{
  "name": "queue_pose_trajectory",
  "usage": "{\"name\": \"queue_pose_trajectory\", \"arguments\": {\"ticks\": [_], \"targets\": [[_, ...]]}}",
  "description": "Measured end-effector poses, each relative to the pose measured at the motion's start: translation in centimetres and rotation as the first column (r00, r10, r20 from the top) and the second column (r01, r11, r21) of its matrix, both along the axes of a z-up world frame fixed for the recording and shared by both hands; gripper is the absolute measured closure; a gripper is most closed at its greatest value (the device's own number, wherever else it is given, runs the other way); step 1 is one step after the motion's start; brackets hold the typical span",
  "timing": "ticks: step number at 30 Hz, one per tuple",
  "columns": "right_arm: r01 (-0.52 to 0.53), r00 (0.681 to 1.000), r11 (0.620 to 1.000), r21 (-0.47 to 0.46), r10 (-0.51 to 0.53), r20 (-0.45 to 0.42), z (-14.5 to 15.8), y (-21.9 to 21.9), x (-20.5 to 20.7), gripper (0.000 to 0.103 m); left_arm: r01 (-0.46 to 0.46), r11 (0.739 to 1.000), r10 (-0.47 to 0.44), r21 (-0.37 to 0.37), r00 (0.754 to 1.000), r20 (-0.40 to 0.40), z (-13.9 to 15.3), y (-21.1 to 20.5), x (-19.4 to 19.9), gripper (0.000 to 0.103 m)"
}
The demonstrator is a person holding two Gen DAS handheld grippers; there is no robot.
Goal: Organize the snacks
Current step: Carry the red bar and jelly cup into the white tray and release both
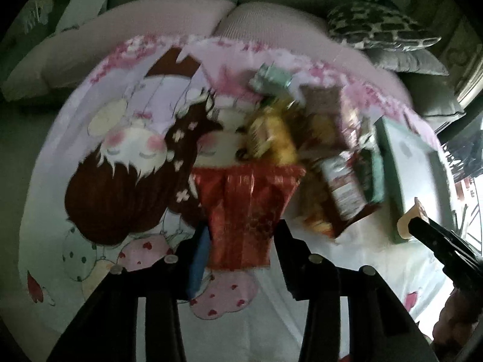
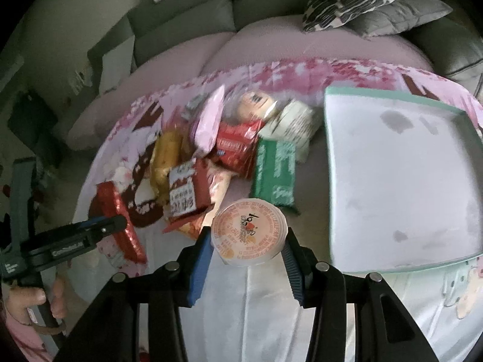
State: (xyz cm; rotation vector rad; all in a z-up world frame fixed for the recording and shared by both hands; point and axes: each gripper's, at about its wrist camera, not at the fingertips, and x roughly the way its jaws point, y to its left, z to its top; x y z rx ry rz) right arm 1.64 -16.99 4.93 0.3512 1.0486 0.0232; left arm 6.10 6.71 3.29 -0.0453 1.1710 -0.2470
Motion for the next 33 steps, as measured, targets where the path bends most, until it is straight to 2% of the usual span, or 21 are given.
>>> {"name": "queue_pose_trajectory", "arguments": {"ticks": [8,17,25,31,33], "targets": [[0.096,0.994,0.995,-0.026,-0.095,0.050,2.5,-6.2,-0.9,0.055,0.045,0.998,-0.041,-0.039,0.995,0.091,3.3,-3.7,0.3,0.059],[0.224,0.975,0.972,-0.070,-0.222,0.027,1.5,-15.1,-1.9,0.055,0.178,0.981,-0.166,-0.076,0.976,0.141,6.4,-11.1,0.6,0.059],[0.306,0.951,0.945,-0.118,-0.310,-0.010,-0.9,-22.0,-3.1,0.055,0.315,0.947,-0.305,-0.066,0.944,0.124,4.9,-20.1,1.6,0.059],[0.352,0.933,0.927,-0.130,-0.358,-0.029,-2.4,-25.3,-3.4,0.055,0.364,0.920,-0.362,-0.147,0.931,0.040,1.9,-26.5,3.3,0.059],[0.358,0.930,0.924,-0.132,-0.365,-0.034,-2.7,-26.0,-3.4,0.055,0.372,0.916,-0.374,-0.151,0.927,0.015,0.8,-28.0,3.6,0.059]]}}
